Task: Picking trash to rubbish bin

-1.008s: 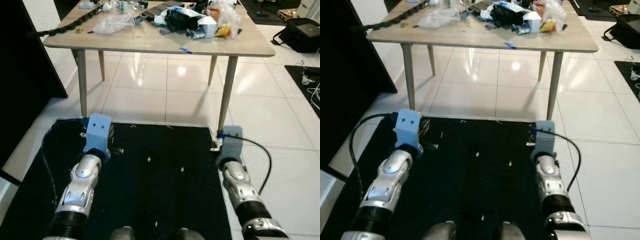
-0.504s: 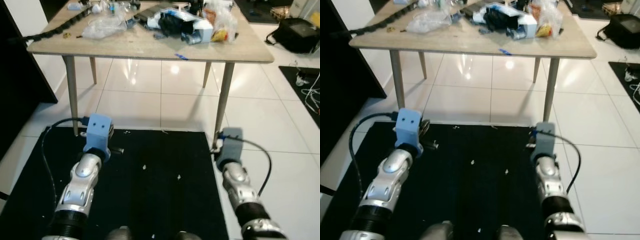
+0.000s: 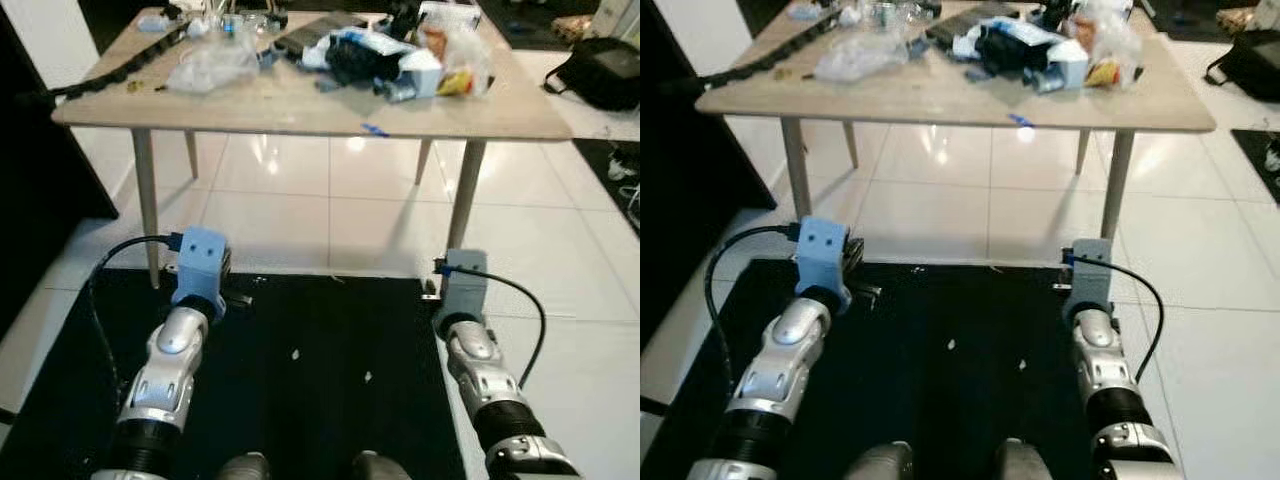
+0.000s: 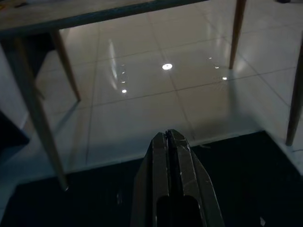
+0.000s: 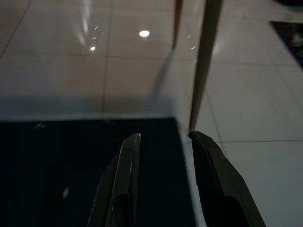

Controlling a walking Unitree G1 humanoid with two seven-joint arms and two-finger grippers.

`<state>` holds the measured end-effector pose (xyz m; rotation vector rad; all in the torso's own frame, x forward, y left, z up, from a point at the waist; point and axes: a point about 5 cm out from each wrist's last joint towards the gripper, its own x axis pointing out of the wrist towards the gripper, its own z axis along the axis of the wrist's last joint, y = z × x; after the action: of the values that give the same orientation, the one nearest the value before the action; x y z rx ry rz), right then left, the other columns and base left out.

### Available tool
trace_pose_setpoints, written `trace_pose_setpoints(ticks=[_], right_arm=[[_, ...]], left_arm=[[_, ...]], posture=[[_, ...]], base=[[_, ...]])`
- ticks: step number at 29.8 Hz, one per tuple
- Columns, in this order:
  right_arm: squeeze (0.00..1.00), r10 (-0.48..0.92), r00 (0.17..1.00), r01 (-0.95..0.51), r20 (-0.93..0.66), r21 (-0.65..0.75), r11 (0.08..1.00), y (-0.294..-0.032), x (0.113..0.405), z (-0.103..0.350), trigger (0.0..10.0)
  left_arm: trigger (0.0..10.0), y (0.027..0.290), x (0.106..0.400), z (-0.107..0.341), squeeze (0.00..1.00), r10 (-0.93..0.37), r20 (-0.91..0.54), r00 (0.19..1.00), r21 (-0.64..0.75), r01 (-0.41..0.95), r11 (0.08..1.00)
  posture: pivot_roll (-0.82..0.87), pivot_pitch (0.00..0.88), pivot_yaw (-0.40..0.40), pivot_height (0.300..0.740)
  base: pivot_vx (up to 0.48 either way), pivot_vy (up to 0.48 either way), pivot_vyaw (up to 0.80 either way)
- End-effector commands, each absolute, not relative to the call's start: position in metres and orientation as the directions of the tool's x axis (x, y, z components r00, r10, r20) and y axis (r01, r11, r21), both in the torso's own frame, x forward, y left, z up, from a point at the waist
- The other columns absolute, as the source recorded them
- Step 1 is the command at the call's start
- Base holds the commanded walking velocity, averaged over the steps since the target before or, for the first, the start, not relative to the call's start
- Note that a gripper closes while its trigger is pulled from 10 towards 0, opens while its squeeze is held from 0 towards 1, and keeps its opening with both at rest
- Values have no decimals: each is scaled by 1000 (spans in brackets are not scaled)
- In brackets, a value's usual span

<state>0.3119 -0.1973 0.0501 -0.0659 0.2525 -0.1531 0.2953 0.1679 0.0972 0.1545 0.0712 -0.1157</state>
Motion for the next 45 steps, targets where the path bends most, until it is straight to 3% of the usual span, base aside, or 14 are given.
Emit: trace_pose_setpoints(ticks=[1,21,33,45], right_arm=[[0,-164,952,148,-257,-80,986,-197,310,47,10000],[0,-142,979,135,-144,-57,989,-193,319,72,10000],[0,-65,997,67,34,-72,995,-177,335,115,10000],[0,-37,997,41,75,-52,998,-175,338,130,10000]], left_arm=[[10000,168,294,95,0,-108,-94,990,152,122,981],[10000,168,293,95,0,-109,-91,990,155,122,980],[10000,170,294,98,0,-104,-80,991,157,116,981],[10000,170,295,103,0,-101,-67,993,156,110,982]], posture=[[49,73,-20,740],[47,57,-27,740],[48,43,-32,740],[48,50,-34,740]], base=[[300,0,-800],[303,0,0],[304,0,359],[305,0,0]])
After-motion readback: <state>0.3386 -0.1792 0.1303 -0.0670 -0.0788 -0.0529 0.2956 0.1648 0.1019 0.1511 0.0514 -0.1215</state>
